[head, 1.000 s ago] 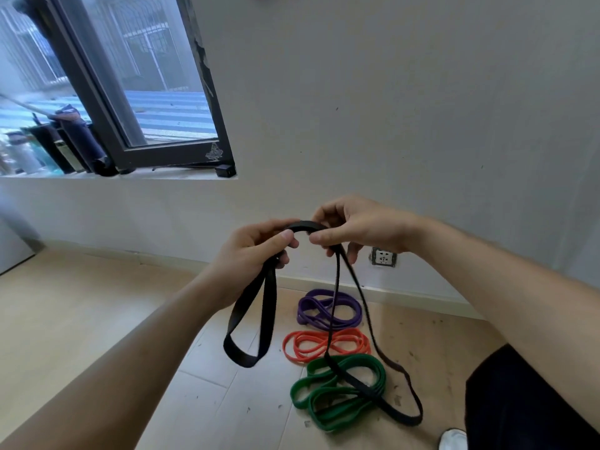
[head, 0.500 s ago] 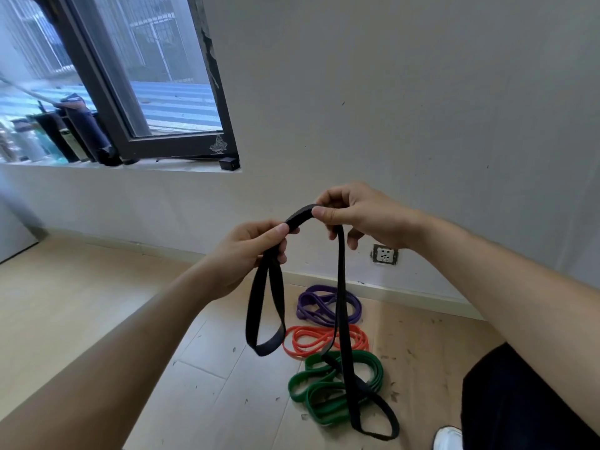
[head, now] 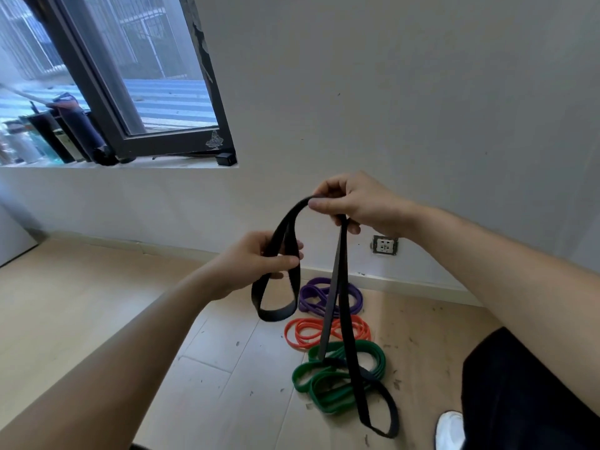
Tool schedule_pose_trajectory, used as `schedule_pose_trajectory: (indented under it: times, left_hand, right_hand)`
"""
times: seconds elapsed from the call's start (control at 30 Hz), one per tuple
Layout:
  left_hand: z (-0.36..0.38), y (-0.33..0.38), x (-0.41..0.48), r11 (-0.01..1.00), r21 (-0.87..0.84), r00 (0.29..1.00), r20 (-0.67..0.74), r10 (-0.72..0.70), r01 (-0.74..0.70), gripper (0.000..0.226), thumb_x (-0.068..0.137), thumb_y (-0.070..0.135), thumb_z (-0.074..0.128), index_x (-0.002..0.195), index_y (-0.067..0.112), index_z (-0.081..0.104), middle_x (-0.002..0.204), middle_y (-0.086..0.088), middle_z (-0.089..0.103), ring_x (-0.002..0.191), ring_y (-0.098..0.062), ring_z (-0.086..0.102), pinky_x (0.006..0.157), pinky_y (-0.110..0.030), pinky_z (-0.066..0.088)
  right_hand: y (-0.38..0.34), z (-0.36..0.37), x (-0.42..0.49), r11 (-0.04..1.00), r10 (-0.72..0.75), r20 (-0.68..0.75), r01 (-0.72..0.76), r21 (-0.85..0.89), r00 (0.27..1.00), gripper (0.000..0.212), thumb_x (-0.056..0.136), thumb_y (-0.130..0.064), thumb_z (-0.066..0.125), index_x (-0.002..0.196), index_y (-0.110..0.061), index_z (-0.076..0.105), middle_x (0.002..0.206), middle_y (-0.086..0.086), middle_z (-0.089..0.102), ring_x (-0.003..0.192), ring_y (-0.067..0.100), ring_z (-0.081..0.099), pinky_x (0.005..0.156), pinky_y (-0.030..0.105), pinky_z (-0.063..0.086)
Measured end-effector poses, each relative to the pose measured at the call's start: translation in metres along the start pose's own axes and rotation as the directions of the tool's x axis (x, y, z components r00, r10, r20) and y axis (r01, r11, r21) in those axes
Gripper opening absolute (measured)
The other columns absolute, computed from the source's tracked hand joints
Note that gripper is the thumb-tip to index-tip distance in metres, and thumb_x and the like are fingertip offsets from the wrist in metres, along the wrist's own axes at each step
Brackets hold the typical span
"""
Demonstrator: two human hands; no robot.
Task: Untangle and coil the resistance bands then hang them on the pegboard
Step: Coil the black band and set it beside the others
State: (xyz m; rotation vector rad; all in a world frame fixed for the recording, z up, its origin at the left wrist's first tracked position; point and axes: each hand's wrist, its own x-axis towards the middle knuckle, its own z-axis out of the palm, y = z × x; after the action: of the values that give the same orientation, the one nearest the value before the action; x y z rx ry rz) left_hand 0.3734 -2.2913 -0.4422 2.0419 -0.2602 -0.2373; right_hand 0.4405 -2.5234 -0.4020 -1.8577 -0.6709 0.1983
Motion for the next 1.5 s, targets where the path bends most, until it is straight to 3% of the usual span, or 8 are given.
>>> schedule_pose_trajectory:
  times: [0.27,0.47,0.67,0.8,0.97,1.27,1.37,1.5]
  left_hand:
    - [-0.011,-0.022,-0.003,0.999,0.013,0.989,0.139,-0.041,0.04,0.024,0.089,0.026,0.076,0.104,0.008,0.074,0.106,-0.012,0.076,0.11,-0.026,0.069,0.104,-0.04,0.047]
    - [-0.031,-0.035,-0.001,0.947,-0.315,0.998,0.048,-0.044,0.057,0.066,0.064,0.037,0.094,0.116,0.006,0.069,0.106,-0.02,0.073,0.114,-0.036,0.068,0.102,-0.04,0.055]
    - [-0.037,-0.036,0.002,0.844,-0.534,0.999,0.031,-0.029,0.041,0.07,0.058,0.031,0.095,0.119,0.007,0.072,0.096,-0.008,0.067,0.102,-0.028,0.07,0.093,-0.039,0.059]
    - [-0.028,-0.032,0.005,0.911,-0.41,0.979,-0.159,-0.125,0.05,0.039,0.075,0.021,0.086,0.11,0.009,0.073,0.097,-0.008,0.069,0.085,-0.02,0.073,0.079,-0.034,0.063]
    - [-0.019,-0.027,0.013,0.977,-0.184,0.836,-0.516,-0.188,0.107,0.015,0.089,0.003,0.074,0.103,0.007,0.071,0.094,-0.011,0.071,0.075,-0.021,0.069,0.059,-0.028,0.057]
    - [-0.036,-0.028,-0.002,0.966,-0.195,0.918,-0.325,-0.225,0.168,0.022,0.089,0.015,0.076,0.111,0.012,0.073,0.103,-0.01,0.075,0.099,-0.02,0.069,0.085,-0.032,0.056]
    - [-0.04,-0.032,-0.003,0.97,0.043,0.905,-0.37,-0.208,0.24,0.014,0.089,0.018,0.077,0.103,0.015,0.075,0.099,-0.011,0.077,0.091,-0.023,0.066,0.078,-0.03,0.049]
    - [-0.035,-0.036,-0.005,0.864,0.338,0.927,-0.154,-0.342,0.374,0.021,0.088,0.029,0.078,0.108,0.023,0.073,0.103,-0.003,0.076,0.099,-0.021,0.067,0.087,-0.034,0.051]
  right_hand:
    - [0.01,-0.034,0.004,0.989,0.108,-0.257,-0.077,0.128,0.96,0.017,0.092,-0.024,0.074,0.092,-0.009,0.066,0.061,0.001,0.053,0.051,0.011,0.05,0.039,0.022,0.031]
    - [0.034,-0.057,0.004,0.974,0.224,-0.318,-0.197,0.114,0.921,0.018,0.092,-0.026,0.074,0.094,-0.01,0.065,0.06,0.0,0.054,0.05,0.011,0.051,0.04,0.021,0.033]
    - [0.051,-0.067,0.004,0.958,0.287,-0.283,-0.28,0.067,0.915,0.018,0.092,-0.028,0.074,0.09,-0.012,0.066,0.067,0.002,0.056,0.056,0.013,0.053,0.044,0.022,0.036]
    - [0.054,-0.068,0.003,0.956,0.292,-0.267,-0.291,0.045,0.918,0.019,0.091,-0.027,0.075,0.092,-0.009,0.068,0.068,0.002,0.056,0.057,0.013,0.053,0.043,0.021,0.037]
    - [0.055,-0.062,0.005,0.959,0.274,-0.215,-0.283,-0.012,0.937,0.02,0.091,-0.027,0.075,0.09,-0.008,0.07,0.069,0.002,0.056,0.057,0.013,0.053,0.043,0.021,0.038]
    - [0.064,-0.064,0.005,0.948,0.29,-0.215,-0.31,-0.068,0.933,0.023,0.091,-0.028,0.075,0.093,-0.005,0.071,0.07,0.003,0.058,0.06,0.013,0.054,0.047,0.022,0.04]
    - [0.061,-0.059,0.004,0.958,0.258,-0.165,-0.274,-0.087,0.952,0.026,0.09,-0.025,0.076,0.1,-0.002,0.072,0.07,0.003,0.059,0.059,0.012,0.055,0.048,0.023,0.041]
    - [0.048,-0.045,0.005,0.981,0.158,-0.071,-0.165,-0.103,0.985,0.021,0.089,-0.02,0.077,0.102,-0.003,0.073,0.076,0.008,0.059,0.062,0.014,0.056,0.044,0.022,0.039]
